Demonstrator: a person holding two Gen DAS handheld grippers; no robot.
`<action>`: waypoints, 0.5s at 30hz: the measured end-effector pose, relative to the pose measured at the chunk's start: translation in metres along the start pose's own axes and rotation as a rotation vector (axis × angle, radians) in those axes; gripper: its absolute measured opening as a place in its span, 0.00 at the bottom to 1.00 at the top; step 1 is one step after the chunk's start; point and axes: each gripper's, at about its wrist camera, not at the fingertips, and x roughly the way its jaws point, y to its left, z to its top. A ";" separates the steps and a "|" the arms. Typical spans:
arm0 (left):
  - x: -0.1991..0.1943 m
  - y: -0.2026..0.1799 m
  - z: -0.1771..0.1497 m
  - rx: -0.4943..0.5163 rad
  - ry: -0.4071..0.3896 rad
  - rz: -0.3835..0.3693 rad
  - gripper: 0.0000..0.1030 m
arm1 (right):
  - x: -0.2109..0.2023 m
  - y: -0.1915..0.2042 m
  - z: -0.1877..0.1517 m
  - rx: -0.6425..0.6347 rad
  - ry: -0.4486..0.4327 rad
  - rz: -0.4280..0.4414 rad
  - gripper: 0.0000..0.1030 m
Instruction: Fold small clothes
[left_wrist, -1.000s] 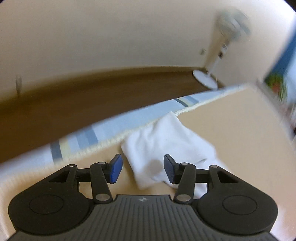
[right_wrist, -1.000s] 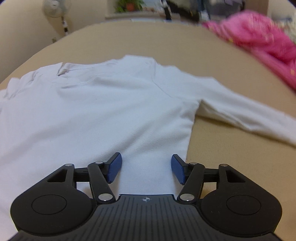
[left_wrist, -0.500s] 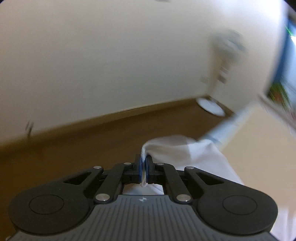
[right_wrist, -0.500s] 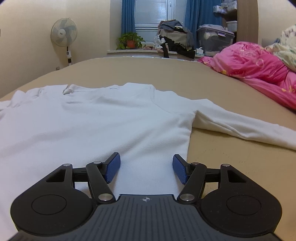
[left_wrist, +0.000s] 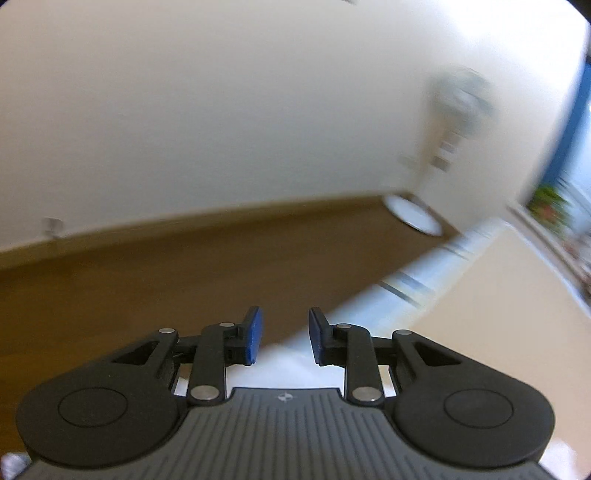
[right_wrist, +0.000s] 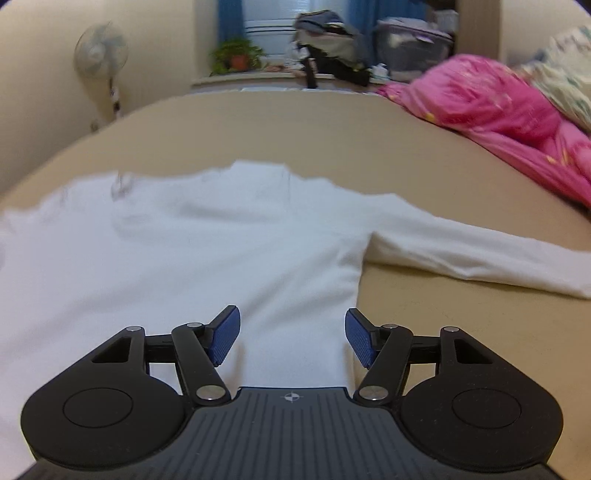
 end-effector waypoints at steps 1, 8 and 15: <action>-0.006 -0.016 -0.008 0.044 0.031 -0.058 0.28 | -0.008 -0.002 0.005 0.023 0.016 0.008 0.63; -0.064 -0.126 -0.114 0.423 0.326 -0.372 0.28 | -0.037 -0.037 -0.027 0.197 0.281 -0.068 0.63; -0.118 -0.122 -0.217 0.579 0.678 -0.409 0.28 | -0.073 -0.065 -0.076 0.273 0.325 -0.081 0.63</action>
